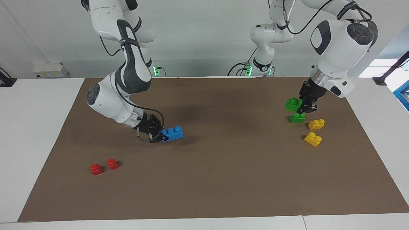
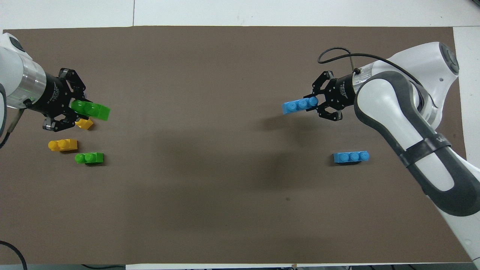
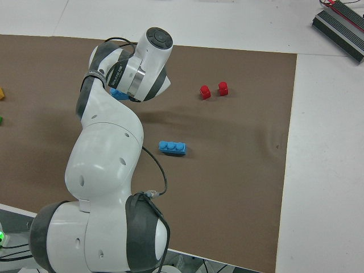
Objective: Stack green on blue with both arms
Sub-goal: 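Carry the blue brick to the table center with the right gripper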
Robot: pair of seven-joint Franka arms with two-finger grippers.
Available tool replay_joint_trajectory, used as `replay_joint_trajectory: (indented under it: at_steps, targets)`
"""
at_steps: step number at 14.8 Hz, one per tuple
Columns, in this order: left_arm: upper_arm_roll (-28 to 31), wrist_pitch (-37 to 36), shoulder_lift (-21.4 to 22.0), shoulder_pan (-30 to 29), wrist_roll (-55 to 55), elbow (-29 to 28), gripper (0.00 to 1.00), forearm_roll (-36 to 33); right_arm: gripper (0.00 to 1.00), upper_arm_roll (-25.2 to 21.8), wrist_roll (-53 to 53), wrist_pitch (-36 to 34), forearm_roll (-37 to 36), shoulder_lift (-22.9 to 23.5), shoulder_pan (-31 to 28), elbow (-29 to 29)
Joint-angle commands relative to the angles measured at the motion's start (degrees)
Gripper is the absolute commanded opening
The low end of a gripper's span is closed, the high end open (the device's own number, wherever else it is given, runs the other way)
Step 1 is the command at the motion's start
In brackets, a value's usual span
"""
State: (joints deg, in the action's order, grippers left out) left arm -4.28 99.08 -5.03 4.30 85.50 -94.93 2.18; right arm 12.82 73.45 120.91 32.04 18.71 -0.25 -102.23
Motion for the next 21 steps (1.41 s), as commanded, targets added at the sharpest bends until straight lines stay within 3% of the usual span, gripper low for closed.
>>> replay_joint_trajectory:
  at_steps: [1, 8, 21]
  targets:
    - [0.5, 0.3, 0.8, 2.8, 6.9, -0.3, 0.00, 0.7, 0.00, 0.0, 3.1, 2.7, 1.7, -0.3, 1.7, -0.8]
    - [0.5, 2.8, 0.9, 7.7, 18.9, -0.7, 0.00, 0.7, 0.00, 0.0, 11.4, 11.2, 2.1, -0.2, 7.9, -3.2]
    - [0.5, 3.7, 1.0, 9.5, 21.1, -1.1, 0.00, 0.6, 0.00, -0.1, 18.0, 24.2, 5.8, 3.4, 16.9, -6.8]
